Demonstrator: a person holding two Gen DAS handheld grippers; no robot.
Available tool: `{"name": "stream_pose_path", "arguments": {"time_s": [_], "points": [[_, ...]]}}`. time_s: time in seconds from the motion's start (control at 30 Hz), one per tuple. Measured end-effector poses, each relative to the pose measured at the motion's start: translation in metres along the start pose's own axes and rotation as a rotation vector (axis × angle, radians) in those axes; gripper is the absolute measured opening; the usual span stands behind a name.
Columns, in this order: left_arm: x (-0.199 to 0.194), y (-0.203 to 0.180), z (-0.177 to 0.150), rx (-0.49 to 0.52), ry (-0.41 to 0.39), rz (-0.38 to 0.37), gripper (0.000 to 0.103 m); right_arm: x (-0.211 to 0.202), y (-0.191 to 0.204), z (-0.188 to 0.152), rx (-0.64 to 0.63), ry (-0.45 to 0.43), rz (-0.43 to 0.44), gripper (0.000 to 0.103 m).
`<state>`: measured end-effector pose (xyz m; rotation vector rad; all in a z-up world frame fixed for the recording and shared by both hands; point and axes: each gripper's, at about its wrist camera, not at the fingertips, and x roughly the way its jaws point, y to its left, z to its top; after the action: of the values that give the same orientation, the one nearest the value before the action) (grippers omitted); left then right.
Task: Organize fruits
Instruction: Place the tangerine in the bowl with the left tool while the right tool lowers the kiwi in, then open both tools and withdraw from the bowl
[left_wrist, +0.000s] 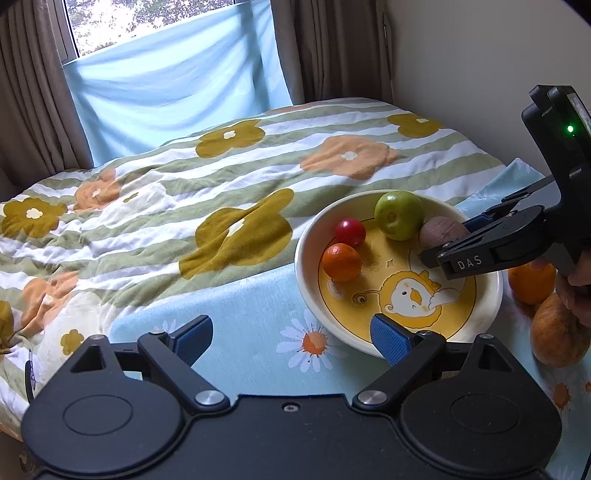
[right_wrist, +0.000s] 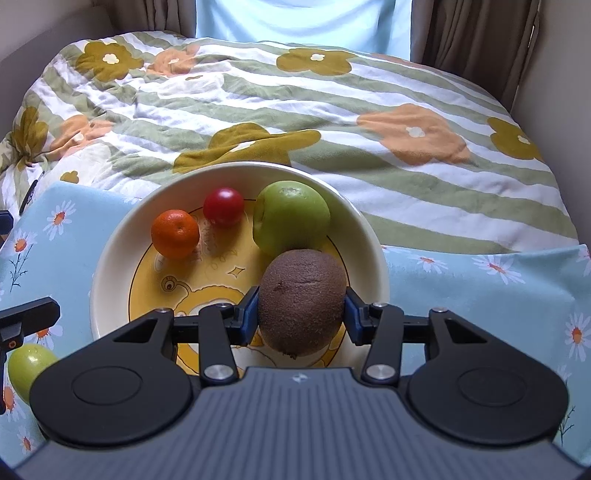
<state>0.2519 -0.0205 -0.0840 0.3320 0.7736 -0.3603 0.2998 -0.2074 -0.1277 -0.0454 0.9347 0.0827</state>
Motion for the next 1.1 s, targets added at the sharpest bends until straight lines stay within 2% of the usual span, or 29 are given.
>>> {"name": "stream_pose_path", "arguments": {"time_s": [0.03,0.1,0.13,0.17,0.57,0.9,1.0,1.1], "points": [[0.000,0.000,0.000,0.002,0.000,0.001,0.095,-0.001,0.001,-0.001,-0.003,-0.011,-0.004,0.065],[-0.002,0.000,0.000,0.004,-0.004,0.001,0.095,-0.006,0.003,-0.001,-0.018,-0.044,-0.015,0.079],[-0.004,0.000,-0.001,0.004,-0.006,-0.002,0.095,-0.008,0.004,0.000,-0.024,-0.053,-0.033,0.092],[-0.005,0.000,-0.001,0.003,-0.007,-0.004,0.095,-0.012,0.005,0.001,-0.027,-0.061,-0.052,0.098],[-0.038,-0.004,0.002,-0.020,-0.032,-0.015,0.095,-0.068,-0.002,-0.002,0.026,-0.116,-0.037,0.099],[-0.086,-0.005,-0.003,-0.048,-0.110,0.019,0.095,-0.132,-0.005,-0.016,0.062,-0.189,-0.052,0.099],[-0.099,-0.004,-0.006,-0.063,-0.125,-0.005,0.097,-0.151,-0.004,-0.024,0.062,-0.213,-0.079,0.103],[-0.112,-0.006,-0.011,-0.069,-0.143,-0.021,0.098,-0.169,-0.005,-0.035,0.079,-0.243,-0.095,0.103]]}}
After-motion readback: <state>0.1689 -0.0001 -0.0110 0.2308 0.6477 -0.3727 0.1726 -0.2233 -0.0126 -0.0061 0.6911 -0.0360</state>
